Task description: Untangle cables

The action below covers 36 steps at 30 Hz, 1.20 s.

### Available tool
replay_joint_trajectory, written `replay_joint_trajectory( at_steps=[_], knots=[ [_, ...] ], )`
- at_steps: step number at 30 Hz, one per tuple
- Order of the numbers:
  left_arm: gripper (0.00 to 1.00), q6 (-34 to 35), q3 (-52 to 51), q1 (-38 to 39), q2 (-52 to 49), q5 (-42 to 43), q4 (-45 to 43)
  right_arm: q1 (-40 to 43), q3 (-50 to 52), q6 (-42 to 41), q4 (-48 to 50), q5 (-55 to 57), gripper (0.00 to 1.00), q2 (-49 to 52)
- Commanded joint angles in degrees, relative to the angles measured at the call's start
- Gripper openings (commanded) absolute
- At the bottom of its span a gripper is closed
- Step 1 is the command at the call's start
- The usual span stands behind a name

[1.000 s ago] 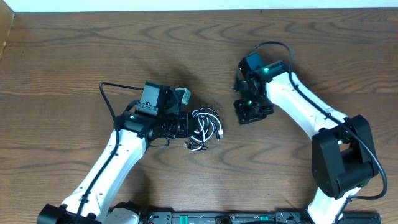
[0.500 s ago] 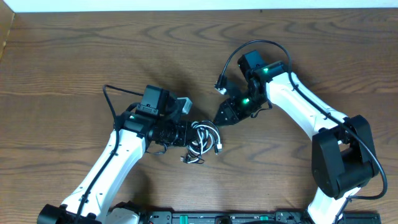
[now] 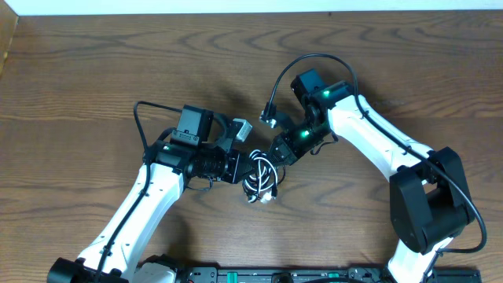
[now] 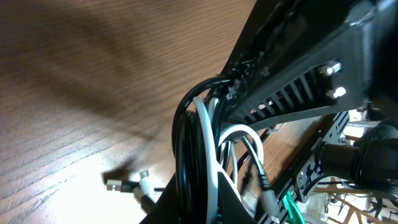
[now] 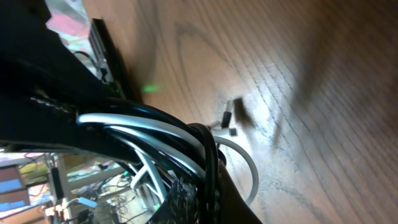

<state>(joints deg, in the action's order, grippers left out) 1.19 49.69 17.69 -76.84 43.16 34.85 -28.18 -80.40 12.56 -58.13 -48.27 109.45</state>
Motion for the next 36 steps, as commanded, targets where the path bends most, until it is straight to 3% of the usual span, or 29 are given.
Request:
replay_joint_trajectory(
  at_steps=[1, 3, 6, 7, 19, 25, 33, 35, 36],
  knots=[
    [0.12, -1.57, 0.79, 0.28, -0.20, 1.95, -0.68, -0.76, 0.00, -3.37, 0.15, 6.40, 0.01, -0.48],
    [0.17, -1.46, 0.79, 0.28, -0.20, 0.90, -0.68, -0.74, 0.00, -5.90, 0.17, 10.08, 0.01, -0.48],
    [0.35, -1.40, 0.79, 0.26, -0.20, 0.74, -0.79, -0.74, 0.00, -5.88, 0.13, 10.62, 0.01, -0.48],
    [0.37, -1.40, 0.79, 0.28, -0.20, 0.76, -0.92, -0.74, 0.00, -5.88, 0.13, 10.62, 0.01, -0.48],
    [0.38, 2.34, 0.79, 0.28, -0.22, 0.72, -6.97, -0.76, 0.00, -5.79, 0.02, 5.14, 0.01, -0.48],
    [0.38, 2.51, 0.76, 0.28, -0.26, -3.82, -5.27, -0.76, 0.00, -5.62, 0.02, 4.13, 0.01, -0.48],
    [0.37, 2.51, -0.81, 0.28, -0.28, -3.80, -5.14, -0.74, -0.02, -5.62, 0.04, 3.63, 0.01, -0.48],
    [0.32, 2.51, -1.86, 0.28, -0.31, -3.82, -5.20, -0.74, -0.02, -5.62, 0.09, 2.82, 0.01, -0.48],
    [0.25, 2.51, -2.38, 0.28, -0.31, -3.80, -5.20, -0.74, -0.02, -5.62, 0.11, 2.84, 0.01, -0.48]
  ],
)
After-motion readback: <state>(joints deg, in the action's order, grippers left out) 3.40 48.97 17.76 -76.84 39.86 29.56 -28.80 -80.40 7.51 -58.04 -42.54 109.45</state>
